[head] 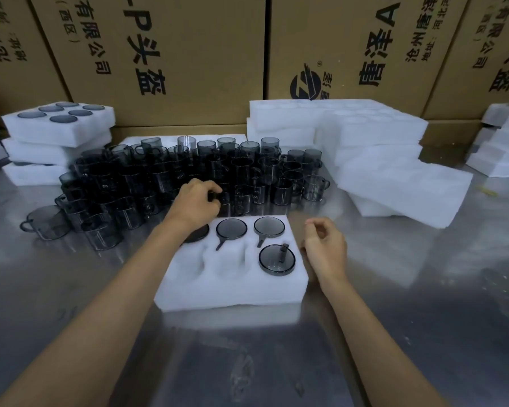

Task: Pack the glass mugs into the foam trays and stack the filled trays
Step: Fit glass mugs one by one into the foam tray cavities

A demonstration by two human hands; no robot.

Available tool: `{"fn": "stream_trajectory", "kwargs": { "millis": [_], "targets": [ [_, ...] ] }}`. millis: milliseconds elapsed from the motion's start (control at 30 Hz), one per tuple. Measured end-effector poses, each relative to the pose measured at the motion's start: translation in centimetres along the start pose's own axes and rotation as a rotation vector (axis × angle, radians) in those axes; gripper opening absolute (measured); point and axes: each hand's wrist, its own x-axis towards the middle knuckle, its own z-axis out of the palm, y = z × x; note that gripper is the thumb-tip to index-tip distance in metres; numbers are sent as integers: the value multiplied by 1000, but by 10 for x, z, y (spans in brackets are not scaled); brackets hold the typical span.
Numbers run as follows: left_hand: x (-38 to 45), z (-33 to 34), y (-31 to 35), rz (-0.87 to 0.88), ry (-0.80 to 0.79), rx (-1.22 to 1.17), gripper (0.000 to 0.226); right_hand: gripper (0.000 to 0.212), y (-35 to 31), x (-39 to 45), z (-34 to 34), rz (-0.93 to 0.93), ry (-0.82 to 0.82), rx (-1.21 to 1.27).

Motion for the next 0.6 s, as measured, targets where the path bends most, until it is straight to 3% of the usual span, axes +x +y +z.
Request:
{"fn": "stream_trajectory", "kwargs": {
  "millis": [133, 267, 367, 600],
  "targets": [
    [8, 9, -6, -74, 1, -51, 17, 15, 3, 5, 1, 50, 24, 7],
    [6, 9, -9, -73, 6, -90, 21, 19, 3, 4, 2, 79, 48, 36],
    [-2, 7, -9, 20, 50, -146, 16, 20, -3, 4, 8, 145, 100, 15],
    [-59, -5, 1, 295, 341, -411, 22, 20, -11, 3, 14, 201, 140, -16]
  ]
}}
